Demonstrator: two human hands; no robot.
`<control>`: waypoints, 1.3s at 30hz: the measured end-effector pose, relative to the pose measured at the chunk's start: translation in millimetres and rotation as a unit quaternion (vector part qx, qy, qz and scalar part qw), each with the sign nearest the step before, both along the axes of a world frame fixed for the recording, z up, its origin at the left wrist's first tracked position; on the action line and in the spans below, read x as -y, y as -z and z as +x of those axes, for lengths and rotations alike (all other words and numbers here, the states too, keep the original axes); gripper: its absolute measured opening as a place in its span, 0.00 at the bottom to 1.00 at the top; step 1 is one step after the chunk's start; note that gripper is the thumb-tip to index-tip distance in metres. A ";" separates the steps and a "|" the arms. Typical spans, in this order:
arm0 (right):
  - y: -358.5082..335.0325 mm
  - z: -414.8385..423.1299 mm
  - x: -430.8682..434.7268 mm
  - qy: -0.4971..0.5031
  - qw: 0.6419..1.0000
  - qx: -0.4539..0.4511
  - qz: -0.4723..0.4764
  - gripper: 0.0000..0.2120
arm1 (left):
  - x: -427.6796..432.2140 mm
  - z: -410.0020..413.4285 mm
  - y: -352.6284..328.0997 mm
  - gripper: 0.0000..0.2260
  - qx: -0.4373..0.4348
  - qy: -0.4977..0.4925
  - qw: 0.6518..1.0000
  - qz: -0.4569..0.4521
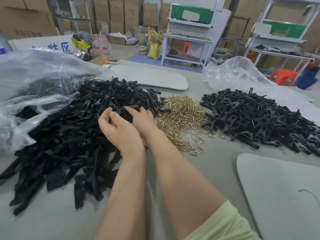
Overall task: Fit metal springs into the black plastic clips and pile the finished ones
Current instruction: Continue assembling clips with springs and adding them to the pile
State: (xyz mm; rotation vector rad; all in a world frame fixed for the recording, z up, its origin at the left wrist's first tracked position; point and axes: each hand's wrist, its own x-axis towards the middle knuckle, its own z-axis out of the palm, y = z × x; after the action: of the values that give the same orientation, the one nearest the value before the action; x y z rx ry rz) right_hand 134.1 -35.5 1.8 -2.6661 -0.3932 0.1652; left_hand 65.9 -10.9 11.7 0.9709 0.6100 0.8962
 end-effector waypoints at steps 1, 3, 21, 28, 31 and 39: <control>1.7 -0.1 -2.2 -0.007 1.000 -0.002 -0.009 0.27 | -0.1 -0.5 0.4 0.12 0.002 0.000 1.000 0.004; 4.3 -4.0 -3.4 -0.006 1.000 0.029 0.008 0.24 | 0.1 0.4 1.5 0.11 0.007 0.005 1.000 0.007; 4.1 -58.4 118.3 0.104 0.870 0.088 0.474 0.12 | 34.5 3.6 16.1 0.04 -0.079 0.363 0.901 0.225; 14.4 -63.6 123.1 0.107 0.850 0.084 0.508 0.13 | 38.6 0.3 16.2 0.06 -0.085 0.415 0.857 0.291; 13.5 -64.3 121.7 0.097 0.844 0.062 0.524 0.13 | 37.6 0.8 18.3 0.05 -0.092 0.401 0.872 0.264; 15.6 -62.8 123.0 0.134 0.865 0.107 0.472 0.07 | 31.7 10.1 21.3 0.11 -0.101 0.334 0.919 0.186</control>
State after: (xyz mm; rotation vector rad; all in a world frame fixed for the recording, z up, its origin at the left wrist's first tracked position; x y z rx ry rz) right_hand 71.3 -158.5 -13.8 -1.7245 -0.1040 -0.3382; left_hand 75.9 -42.6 -9.6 1.5090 0.2384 0.2972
